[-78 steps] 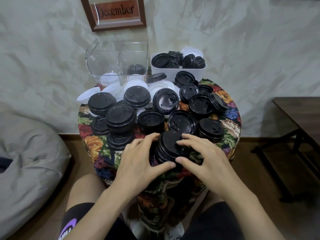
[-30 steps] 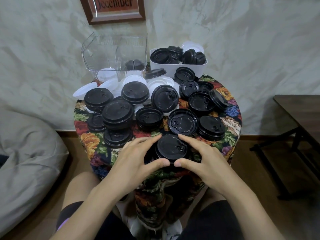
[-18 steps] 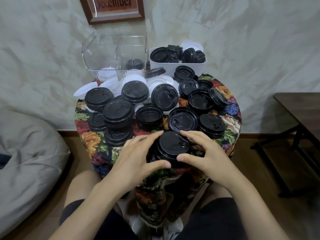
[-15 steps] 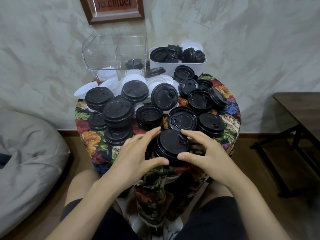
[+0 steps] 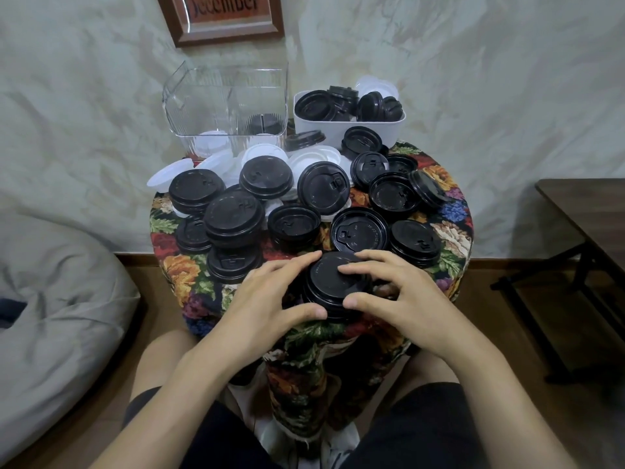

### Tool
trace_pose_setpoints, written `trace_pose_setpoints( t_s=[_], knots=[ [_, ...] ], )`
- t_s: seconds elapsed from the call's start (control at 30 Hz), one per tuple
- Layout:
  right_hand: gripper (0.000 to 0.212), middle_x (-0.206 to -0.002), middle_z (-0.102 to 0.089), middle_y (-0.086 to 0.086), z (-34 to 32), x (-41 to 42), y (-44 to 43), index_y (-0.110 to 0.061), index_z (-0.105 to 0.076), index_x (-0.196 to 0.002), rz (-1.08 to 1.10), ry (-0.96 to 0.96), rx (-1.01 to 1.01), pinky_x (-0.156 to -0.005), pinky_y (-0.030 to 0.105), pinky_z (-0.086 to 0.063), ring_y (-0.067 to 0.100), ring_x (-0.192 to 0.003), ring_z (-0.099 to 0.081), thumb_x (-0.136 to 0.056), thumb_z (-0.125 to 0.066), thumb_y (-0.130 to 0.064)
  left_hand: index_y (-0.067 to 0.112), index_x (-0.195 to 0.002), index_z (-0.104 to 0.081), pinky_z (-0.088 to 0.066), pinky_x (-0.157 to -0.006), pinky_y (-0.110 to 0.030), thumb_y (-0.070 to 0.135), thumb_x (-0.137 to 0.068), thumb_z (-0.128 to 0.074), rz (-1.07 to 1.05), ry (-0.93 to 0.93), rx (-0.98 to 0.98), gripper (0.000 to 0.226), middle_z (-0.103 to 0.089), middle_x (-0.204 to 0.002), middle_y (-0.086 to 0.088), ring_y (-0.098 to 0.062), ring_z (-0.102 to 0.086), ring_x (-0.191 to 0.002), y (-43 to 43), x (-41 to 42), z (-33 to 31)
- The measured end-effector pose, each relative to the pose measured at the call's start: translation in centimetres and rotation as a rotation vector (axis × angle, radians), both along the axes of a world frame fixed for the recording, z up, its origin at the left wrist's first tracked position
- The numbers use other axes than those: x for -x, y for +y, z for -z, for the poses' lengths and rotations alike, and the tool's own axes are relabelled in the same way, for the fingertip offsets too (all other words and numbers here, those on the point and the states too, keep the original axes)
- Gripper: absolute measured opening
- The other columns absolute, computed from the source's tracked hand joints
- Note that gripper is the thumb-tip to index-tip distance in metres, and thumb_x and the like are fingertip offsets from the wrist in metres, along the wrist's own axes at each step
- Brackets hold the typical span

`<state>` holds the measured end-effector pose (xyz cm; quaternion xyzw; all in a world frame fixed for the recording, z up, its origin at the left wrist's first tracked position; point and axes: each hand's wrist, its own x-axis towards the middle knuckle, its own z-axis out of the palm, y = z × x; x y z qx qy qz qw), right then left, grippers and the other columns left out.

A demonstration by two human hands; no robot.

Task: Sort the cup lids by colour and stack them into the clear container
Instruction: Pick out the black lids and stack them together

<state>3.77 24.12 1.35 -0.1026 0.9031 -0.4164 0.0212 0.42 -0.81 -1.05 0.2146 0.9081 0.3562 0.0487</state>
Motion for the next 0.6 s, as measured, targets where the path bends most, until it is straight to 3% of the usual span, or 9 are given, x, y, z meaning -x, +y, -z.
trace_pose_setpoints(
  t_s=[0.13,0.27,0.43,0.53,0.6],
  knots=[
    [0.057,-0.132,-0.058,-0.028,0.7,-0.2,-0.1,-0.060,-0.056,-0.130,0.056,0.024,0.012,-0.104,0.039,-0.048,-0.002,-0.122,-0.055,-0.076,-0.072,-0.071,0.064,-0.149,-0.025,-0.033,-0.116,-0.037,0.089,-0.071,-0.056,-0.002,0.002,0.001,0.088,-0.044,-0.147,0.018,-0.008,-0.034,-0.140,0.0,-0.1,0.0],
    [0.072,-0.124,-0.063,-0.017,1.2,0.0,0.1,-0.065,-0.045,-0.134,0.081,-0.012,0.004,-0.096,0.046,-0.053,0.006,-0.107,-0.064,-0.068,-0.067,-0.082,0.063,-0.149,-0.026,-0.035,-0.117,-0.042,0.090,-0.069,-0.057,-0.020,0.011,-0.010,0.090,-0.046,-0.146,0.019,-0.009,-0.036,-0.141,0.1,-0.1,0.1],
    [0.074,-0.133,-0.059,-0.022,1.1,0.0,0.1,-0.063,-0.042,-0.142,0.061,-0.017,-0.035,-0.099,0.036,-0.051,0.002,-0.118,-0.059,-0.073,-0.066,-0.080,0.065,-0.148,-0.027,-0.036,-0.116,-0.041,0.097,-0.070,-0.044,-0.039,0.011,-0.028,0.086,-0.047,-0.147,0.020,-0.010,-0.037,-0.141,0.2,-0.1,0.3],
    [0.069,-0.142,-0.043,-0.038,0.7,-0.1,0.0,-0.054,-0.044,-0.147,0.030,-0.002,-0.038,-0.100,0.018,-0.041,-0.011,-0.130,-0.043,-0.083,-0.071,-0.064,0.064,-0.149,-0.027,-0.036,-0.115,-0.039,0.094,-0.076,-0.040,-0.053,0.036,-0.021,0.080,-0.048,-0.145,0.019,-0.008,-0.038,-0.140,0.4,-0.2,0.3],
    [0.070,-0.139,-0.037,-0.041,0.6,-0.2,-0.1,-0.055,-0.042,-0.148,0.025,-0.014,-0.050,-0.099,0.019,-0.041,-0.010,-0.130,-0.042,-0.083,-0.069,-0.065,0.062,-0.150,-0.030,-0.033,-0.115,-0.036,0.090,-0.080,-0.044,-0.043,0.043,-0.020,0.077,-0.048,-0.145,0.020,-0.003,-0.035,-0.138,0.5,-0.2,0.2]
  ],
)
